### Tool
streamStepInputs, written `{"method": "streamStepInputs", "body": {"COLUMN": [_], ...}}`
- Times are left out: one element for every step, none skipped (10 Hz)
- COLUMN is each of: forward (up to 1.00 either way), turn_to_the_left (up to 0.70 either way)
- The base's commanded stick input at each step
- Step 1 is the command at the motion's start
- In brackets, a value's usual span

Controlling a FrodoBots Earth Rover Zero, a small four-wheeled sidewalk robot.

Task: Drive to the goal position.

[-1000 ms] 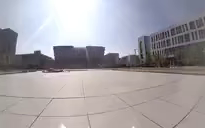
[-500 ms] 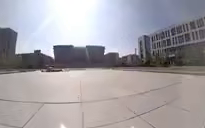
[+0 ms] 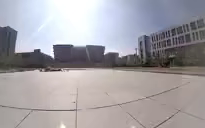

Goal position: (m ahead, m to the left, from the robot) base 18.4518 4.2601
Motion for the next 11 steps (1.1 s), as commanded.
{"method": "streamStepInputs", "body": {"forward": [0.7,0.7,0.7,0.7,0.7,0.7,0.7,0.7,0.7,0.7,0.7], "turn_to_the_left": [0.0,0.0,0.0,0.0,0.0,0.0,0.0,0.0,0.0,0.0,0.0]}}
